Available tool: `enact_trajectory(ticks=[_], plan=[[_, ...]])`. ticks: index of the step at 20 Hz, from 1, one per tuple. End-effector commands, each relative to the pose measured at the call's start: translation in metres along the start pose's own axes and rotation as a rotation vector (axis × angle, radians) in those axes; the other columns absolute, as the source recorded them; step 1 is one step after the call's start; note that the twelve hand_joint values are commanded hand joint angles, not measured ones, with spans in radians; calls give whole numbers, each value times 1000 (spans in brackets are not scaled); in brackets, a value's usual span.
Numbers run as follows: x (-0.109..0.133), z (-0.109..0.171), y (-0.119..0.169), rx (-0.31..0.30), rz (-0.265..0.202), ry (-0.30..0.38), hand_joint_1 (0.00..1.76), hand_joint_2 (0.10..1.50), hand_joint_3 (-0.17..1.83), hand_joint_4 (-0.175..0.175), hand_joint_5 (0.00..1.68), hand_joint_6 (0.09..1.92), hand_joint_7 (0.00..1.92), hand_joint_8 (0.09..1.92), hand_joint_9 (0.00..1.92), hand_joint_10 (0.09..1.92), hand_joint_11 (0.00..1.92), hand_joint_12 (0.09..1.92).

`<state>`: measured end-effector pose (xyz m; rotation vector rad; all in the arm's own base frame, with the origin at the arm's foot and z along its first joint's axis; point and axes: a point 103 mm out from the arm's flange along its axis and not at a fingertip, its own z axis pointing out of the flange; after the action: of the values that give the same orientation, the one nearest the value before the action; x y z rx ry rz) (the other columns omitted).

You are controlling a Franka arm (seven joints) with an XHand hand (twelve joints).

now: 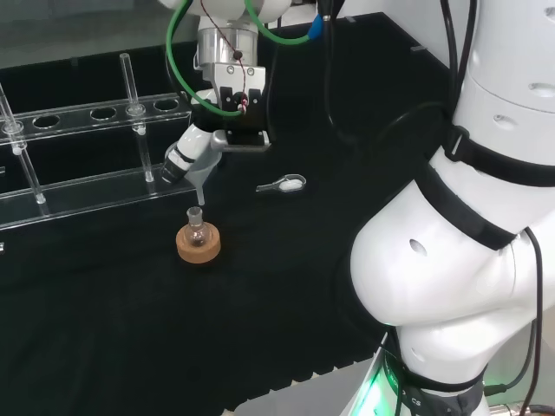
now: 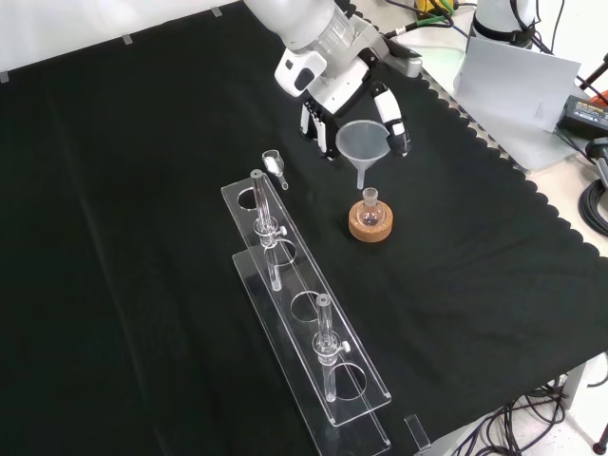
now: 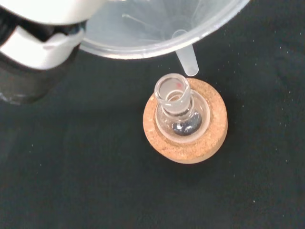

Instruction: Place the funnel on the round-bottom flask.

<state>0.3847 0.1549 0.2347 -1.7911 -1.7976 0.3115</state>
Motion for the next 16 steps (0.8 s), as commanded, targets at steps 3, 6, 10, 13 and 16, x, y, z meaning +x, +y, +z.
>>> enact_trajectory(ticks=[3,6,10,13,16], plan=[[1,-3,1,-8,-4,-14,988,495,702,-18,1075,521,1372,275,1323,170,639,1281],[1,-1,0,2,-3,-5,988,495,703,-18,1075,521,1373,274,1324,169,637,1282],[2,5,-4,23,11,56,988,495,703,-18,1074,521,1373,273,1324,168,636,1283],[6,11,-8,33,7,76,987,496,704,-18,1074,521,1373,273,1323,167,635,1284],[9,13,-10,39,6,77,986,496,704,-18,1074,521,1373,272,1323,166,634,1285]])
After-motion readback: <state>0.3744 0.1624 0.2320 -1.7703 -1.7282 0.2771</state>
